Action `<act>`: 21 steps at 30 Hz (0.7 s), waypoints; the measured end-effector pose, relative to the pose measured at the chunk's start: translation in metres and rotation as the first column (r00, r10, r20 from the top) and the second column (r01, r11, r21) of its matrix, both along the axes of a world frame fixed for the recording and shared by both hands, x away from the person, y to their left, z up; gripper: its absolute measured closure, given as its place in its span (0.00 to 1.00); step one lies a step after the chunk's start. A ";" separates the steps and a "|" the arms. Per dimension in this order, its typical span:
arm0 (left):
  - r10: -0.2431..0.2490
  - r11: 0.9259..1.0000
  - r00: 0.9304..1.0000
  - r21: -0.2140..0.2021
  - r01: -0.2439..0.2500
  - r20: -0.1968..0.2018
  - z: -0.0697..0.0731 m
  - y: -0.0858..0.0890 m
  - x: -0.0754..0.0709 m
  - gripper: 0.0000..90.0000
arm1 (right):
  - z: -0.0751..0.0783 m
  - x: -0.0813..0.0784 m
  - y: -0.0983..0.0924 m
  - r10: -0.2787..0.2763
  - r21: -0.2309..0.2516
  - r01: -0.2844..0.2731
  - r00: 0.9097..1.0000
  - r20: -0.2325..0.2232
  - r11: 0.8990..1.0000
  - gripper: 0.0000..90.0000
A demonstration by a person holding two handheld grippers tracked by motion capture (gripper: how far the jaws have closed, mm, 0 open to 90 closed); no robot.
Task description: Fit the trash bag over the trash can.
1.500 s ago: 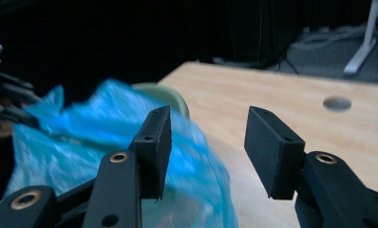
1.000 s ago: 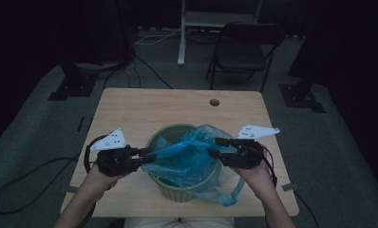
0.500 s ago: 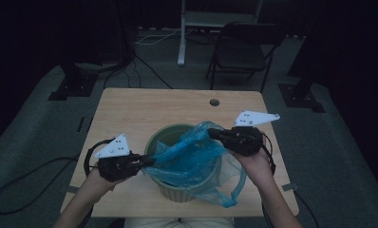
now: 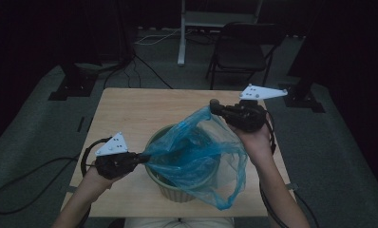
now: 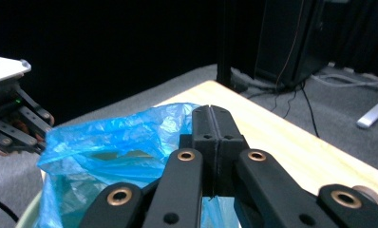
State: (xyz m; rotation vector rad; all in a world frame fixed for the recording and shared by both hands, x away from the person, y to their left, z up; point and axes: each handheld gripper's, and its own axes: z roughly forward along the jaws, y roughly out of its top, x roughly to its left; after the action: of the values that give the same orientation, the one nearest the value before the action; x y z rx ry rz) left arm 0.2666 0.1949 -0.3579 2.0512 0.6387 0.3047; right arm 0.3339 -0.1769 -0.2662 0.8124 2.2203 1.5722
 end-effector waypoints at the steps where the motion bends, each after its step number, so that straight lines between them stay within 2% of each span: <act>1: 0.016 1.000 1.000 -0.023 -0.016 -0.004 -0.001 0.003 0.002 0.99 | -0.001 0.003 0.002 -0.010 0.000 0.010 1.000 -0.002 1.000 1.00; 2: 0.006 0.999 1.000 -0.046 -0.006 -0.004 -0.001 0.005 0.002 0.97 | -0.003 0.006 0.004 -0.016 0.006 0.016 1.000 -0.006 1.000 1.00; 4: 0.000 0.996 0.999 -0.090 -0.004 -0.048 -0.001 0.011 0.006 0.75 | -0.005 0.009 0.007 -0.016 0.000 0.016 1.000 -0.011 1.000 1.00; 7: -0.039 0.989 0.995 -0.148 0.025 -0.089 0.003 0.020 0.009 0.63 | -0.007 0.015 0.011 -0.009 0.003 0.009 0.999 -0.038 1.000 1.00; 12: -0.047 0.990 0.995 -0.135 0.035 -0.092 0.010 0.018 0.015 0.60 | -0.007 0.025 0.019 -0.001 -0.004 0.001 0.998 -0.062 1.000 1.00; 15: -0.061 0.988 0.993 -0.146 0.046 -0.105 0.011 0.013 0.023 0.60 | -0.006 0.031 0.025 0.007 0.005 -0.006 0.998 -0.068 1.000 1.00; 16: -0.058 0.989 0.993 -0.145 0.042 -0.104 0.011 0.011 0.026 0.61 | -0.006 0.033 0.027 0.006 0.003 -0.006 0.998 -0.068 1.000 1.00; 19: -0.011 0.986 0.997 -0.166 -0.003 -0.082 0.013 0.012 0.031 0.90 | -0.006 0.040 0.033 -0.001 -0.008 0.000 0.997 -0.074 1.000 1.00; 21: 0.032 0.984 0.997 -0.171 -0.044 -0.071 0.014 0.015 0.033 1.00 | -0.011 0.047 0.037 -0.009 -0.023 0.007 0.996 -0.087 1.000 1.00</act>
State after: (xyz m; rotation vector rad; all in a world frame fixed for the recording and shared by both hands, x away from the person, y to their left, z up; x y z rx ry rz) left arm 0.2992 0.2096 -0.3443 1.8919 0.7214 0.1957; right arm 0.3810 -0.1396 -0.2769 0.8985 2.2884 1.5323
